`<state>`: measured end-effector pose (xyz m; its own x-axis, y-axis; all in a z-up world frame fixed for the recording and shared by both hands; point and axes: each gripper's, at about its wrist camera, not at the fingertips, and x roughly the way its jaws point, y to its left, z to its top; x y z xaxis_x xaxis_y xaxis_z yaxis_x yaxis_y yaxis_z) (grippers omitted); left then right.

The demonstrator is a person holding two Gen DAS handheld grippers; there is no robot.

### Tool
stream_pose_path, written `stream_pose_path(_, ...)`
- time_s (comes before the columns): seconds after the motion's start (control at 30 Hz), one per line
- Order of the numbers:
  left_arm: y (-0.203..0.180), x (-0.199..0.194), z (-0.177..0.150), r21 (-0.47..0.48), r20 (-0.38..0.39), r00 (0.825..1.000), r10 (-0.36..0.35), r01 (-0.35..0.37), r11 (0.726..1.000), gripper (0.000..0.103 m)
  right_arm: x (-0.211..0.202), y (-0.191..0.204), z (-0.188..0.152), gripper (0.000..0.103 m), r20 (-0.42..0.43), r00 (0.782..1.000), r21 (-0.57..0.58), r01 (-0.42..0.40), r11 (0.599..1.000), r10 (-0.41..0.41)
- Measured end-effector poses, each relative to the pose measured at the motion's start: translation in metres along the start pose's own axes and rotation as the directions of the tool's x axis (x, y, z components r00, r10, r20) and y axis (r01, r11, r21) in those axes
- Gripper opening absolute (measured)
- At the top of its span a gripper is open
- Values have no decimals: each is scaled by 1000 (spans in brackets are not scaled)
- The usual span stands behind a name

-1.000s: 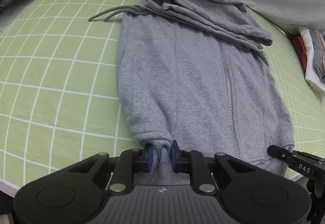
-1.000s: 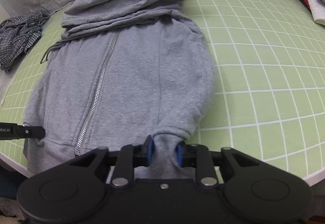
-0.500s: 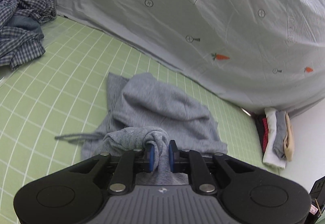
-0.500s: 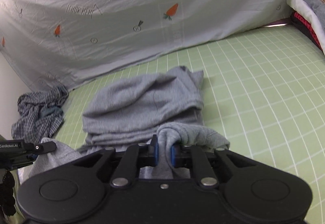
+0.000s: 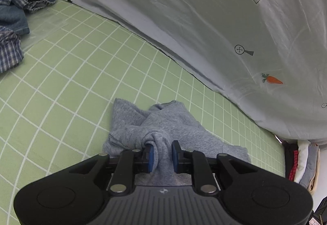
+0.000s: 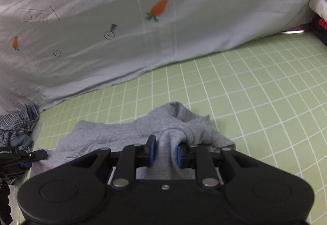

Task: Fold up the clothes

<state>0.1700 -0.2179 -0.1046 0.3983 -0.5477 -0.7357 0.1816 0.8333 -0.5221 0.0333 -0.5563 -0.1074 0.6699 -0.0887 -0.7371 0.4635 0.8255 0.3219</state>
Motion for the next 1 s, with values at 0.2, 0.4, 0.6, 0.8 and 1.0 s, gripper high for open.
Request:
stream_pose_path(0.2, 14, -13, -22, -61, -37, 999, -9, 6, 998, 33, -25, 12, -24, 72, 11, 1000, -19, 19, 1000, -19)
stream_pose_path(0.4, 24, -15, -40, -79, -72, 997, -16, 10, 997, 31, -32, 2, -37, 71, -27, 1000, 36, -3, 999, 4)
stream_pose_path(0.6, 21, -10, -33, -102, -62, 996, -67, 60, 993, 10, -25, 3, -34, 8, -49, 996, 17, -68, 998, 69)
stream_pose_path(0.8, 9, -8, 29, -95, 93, 991, -100, 109, 990, 14, -21, 17, 27, 8, 64, 991, -77, -113, 991, 118)
stream_pose_path(1.0, -1, -20, 62, -93, 235, 971, 40, -19, 996, 82, -20, 30, 86, 54, 252, 968, -127, 46, 991, -13)
